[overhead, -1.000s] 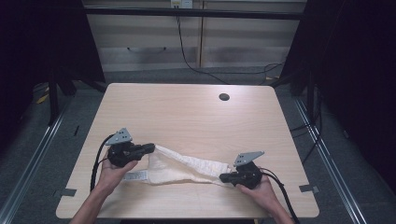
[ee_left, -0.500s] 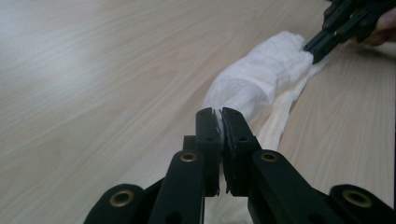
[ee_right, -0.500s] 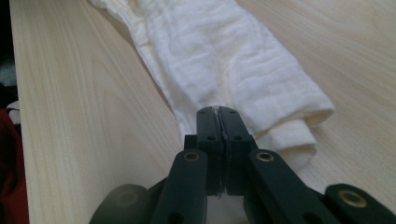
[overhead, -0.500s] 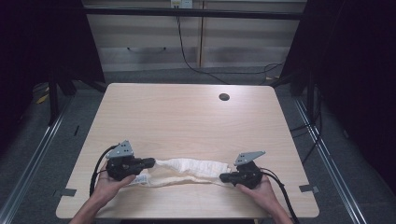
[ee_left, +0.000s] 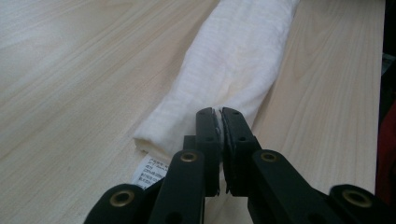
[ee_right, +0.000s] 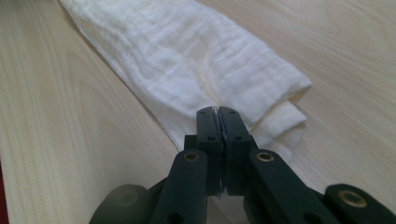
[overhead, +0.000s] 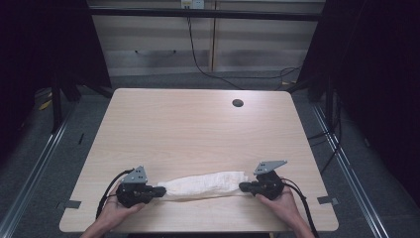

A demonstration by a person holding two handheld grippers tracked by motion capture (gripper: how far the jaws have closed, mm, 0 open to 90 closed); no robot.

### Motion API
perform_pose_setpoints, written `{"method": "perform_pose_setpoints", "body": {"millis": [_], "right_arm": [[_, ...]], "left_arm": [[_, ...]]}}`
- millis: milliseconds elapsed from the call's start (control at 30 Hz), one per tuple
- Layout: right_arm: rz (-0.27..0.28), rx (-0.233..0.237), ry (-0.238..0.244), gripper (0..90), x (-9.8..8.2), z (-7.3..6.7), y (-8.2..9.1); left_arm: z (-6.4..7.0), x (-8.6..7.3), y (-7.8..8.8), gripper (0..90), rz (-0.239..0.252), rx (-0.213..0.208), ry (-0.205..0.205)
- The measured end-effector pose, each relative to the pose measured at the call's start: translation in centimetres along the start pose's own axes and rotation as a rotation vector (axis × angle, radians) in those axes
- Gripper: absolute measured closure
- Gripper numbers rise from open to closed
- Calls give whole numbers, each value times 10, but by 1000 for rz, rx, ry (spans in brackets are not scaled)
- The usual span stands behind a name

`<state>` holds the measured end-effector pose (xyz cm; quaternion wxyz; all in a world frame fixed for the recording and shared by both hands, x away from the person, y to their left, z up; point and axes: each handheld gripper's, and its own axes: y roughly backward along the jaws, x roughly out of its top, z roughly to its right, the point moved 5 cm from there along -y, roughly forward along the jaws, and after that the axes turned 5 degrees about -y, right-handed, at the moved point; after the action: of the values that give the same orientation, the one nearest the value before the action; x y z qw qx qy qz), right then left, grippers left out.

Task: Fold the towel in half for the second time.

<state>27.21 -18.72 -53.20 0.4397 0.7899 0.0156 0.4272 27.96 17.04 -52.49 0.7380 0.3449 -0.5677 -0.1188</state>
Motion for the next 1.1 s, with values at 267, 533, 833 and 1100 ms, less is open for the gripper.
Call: {"method": "perform_pose_setpoints", "body": {"millis": [267, 533, 833, 1100], "right_arm": [[-5, -49, -10, 882, -6, 2, 7], [15, -122, -1, 882, -3, 6, 4], [50, -124, -40, 878, 6, 13, -5], [77, -89, -33, 750, 6, 7, 1]], "left_arm": [[0, -1, -6, 865, -15, 30, -16], [-17, 4, -14, 866, 5, 78, -4], [-28, 5, -14, 850, 16, 122, 17], [-20, 2, -2, 636, 42, 89, 49]]}}
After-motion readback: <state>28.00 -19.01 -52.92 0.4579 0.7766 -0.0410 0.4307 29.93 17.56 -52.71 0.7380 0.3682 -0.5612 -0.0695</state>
